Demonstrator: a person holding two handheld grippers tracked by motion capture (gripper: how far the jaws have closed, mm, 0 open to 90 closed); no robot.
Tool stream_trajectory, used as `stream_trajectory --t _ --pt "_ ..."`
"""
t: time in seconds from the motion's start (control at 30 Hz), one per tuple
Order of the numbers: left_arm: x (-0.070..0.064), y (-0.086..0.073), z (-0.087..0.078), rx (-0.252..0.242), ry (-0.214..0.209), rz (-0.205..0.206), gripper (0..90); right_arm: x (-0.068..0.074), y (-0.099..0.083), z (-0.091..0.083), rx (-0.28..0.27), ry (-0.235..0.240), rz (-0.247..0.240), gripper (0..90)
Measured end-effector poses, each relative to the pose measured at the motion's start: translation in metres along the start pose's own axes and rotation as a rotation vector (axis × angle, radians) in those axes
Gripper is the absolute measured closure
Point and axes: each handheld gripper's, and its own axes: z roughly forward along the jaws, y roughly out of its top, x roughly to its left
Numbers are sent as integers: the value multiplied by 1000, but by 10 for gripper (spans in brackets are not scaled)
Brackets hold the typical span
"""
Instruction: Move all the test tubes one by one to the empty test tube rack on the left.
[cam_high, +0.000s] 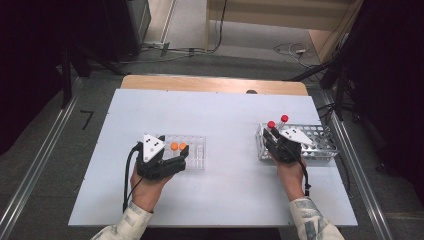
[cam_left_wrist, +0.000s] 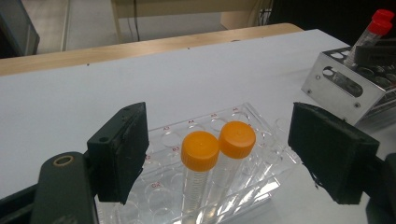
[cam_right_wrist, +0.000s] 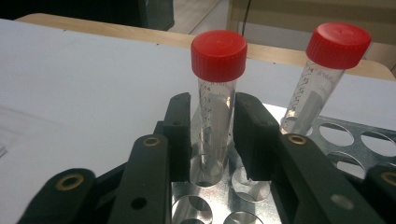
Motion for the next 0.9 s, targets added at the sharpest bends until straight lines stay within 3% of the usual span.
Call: stream_trajectory --t 0.07,0.4,0.9 --pt "0 0 0 1 0 1 206 0 0 1 11 -5 -2 707" --pt "0 0 0 -2 0 -2 206 -1 2 -2 2 -11 8 717" --pt "0 0 -1 -7 3 -6 206 4 33 -39 -150 -4 -12 721"
